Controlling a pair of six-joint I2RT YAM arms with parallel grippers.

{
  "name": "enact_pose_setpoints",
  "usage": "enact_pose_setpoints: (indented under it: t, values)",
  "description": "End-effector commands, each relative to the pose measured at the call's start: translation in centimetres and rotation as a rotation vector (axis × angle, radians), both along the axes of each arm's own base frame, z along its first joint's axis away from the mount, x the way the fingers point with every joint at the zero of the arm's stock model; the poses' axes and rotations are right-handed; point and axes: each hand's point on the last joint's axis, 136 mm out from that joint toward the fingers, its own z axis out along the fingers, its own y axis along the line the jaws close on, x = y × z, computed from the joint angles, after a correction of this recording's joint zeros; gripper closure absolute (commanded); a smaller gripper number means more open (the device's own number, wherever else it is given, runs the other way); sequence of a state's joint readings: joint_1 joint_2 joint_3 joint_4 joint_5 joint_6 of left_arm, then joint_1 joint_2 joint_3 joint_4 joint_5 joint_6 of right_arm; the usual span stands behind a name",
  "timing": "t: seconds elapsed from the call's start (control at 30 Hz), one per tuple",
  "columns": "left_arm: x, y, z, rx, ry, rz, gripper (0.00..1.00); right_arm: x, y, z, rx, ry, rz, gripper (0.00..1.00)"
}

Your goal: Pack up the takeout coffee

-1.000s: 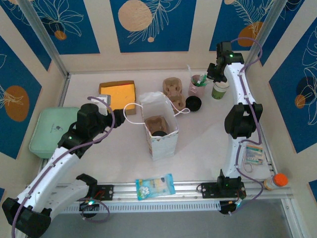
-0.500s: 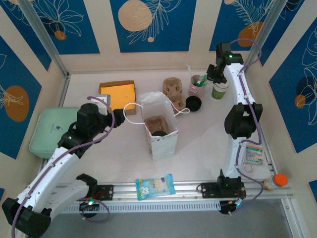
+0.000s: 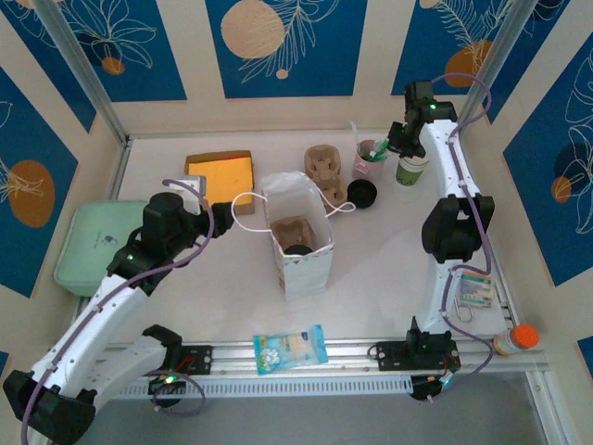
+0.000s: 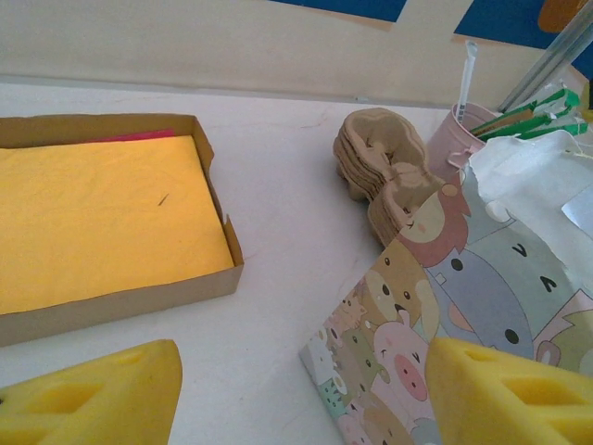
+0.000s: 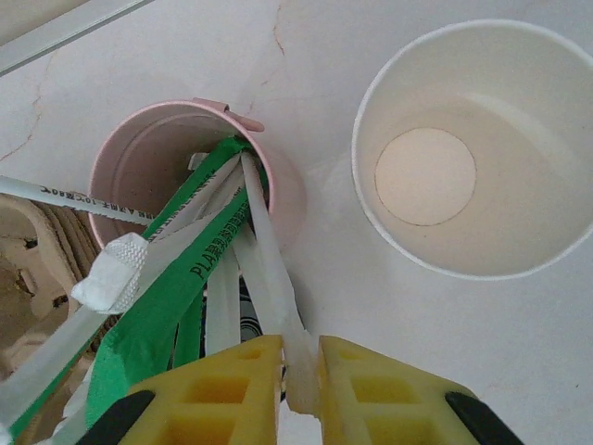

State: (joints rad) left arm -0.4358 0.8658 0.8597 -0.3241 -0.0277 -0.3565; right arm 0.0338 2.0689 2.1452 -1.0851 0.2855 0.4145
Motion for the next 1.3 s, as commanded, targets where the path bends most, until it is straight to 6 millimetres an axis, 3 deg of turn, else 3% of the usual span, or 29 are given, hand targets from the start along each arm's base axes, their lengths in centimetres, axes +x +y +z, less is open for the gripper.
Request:
enact_pose_setpoints:
  t: [0.0, 0.67, 1.27]
  values:
    - [0.2, 0.5, 1.4, 0.009, -0.038, 0.013, 0.30, -0.2, 0.2, 2.4, -0.006, -0.053, 0.002, 0.82]
    - [-0.1, 0.7, 1.4, 0.013, -0.042, 0.017, 0.30, -0.8, 1.0, 5.6, -0.037, -0.121, 0.024, 0.88]
    - [-0.5, 0.9, 1.5, 0.012, -0.043, 0.017, 0.30, -1.5, 0.7, 2.6, -0.040, -0.050, 0.028, 0.80]
